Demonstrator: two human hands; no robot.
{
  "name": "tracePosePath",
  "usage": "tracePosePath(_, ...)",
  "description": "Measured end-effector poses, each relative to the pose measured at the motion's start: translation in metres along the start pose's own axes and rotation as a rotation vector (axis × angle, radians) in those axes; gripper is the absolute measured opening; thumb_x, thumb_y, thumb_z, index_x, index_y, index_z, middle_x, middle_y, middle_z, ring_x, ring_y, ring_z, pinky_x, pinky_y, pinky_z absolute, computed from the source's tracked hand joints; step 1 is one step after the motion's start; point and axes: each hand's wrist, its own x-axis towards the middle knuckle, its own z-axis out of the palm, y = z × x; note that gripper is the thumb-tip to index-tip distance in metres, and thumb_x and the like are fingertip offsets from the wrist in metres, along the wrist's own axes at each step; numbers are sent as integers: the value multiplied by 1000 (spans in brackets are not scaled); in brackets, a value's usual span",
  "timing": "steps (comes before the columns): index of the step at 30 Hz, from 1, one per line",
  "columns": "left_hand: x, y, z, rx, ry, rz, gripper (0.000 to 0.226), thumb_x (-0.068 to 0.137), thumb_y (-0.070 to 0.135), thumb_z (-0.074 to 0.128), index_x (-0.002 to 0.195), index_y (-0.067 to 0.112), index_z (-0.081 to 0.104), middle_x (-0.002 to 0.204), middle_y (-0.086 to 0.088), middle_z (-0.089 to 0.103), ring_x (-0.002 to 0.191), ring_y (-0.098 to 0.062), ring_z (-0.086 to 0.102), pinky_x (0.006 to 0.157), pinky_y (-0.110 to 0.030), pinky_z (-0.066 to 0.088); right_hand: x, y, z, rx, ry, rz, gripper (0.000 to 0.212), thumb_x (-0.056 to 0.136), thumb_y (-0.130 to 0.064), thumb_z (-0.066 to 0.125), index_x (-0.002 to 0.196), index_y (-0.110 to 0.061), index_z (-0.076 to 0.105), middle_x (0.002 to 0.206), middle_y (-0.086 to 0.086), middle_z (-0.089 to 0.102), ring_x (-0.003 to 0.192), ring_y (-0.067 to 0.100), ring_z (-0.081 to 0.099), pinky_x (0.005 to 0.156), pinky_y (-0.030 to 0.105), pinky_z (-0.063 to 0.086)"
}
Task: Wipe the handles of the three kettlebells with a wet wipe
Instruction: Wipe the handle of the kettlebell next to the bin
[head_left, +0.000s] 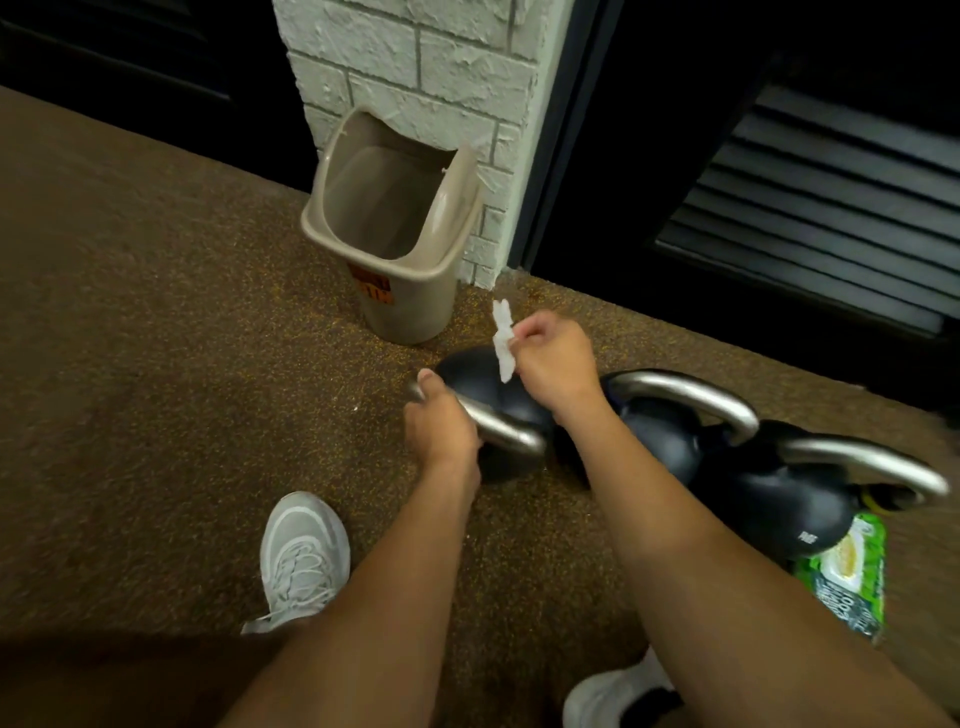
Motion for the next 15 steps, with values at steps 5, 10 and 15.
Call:
tracePosePath(5,4,23,36,69,-62,12,39,101,50,46,93,16,65,100,-9,74,84,-25,70,78,-39,60,-22,11,-7,-336,-143,-343,11,88,-16,53,88,-27,55,83,0,68,76,21,62,63,32,50)
tracePosePath(10,9,36,57,39,-171,-10,31,99,38,51,104,11,67,89,-8,74,72,-23,71,64,-32,55,-21,34,-20,-467,-72,-457,30,90,-16,50,118,-19,61,129,5,66,110,29,64,85,37,54)
tracePosePath(15,9,52,64,88,-174,-50,23,100,33,50,105,13,60,83,-4,49,62,-14,42,55,-26,40,-28,66,-28,-444,53,-382,37,92,-8,54,128,-7,61,145,8,53,120,29,61,90,40,53)
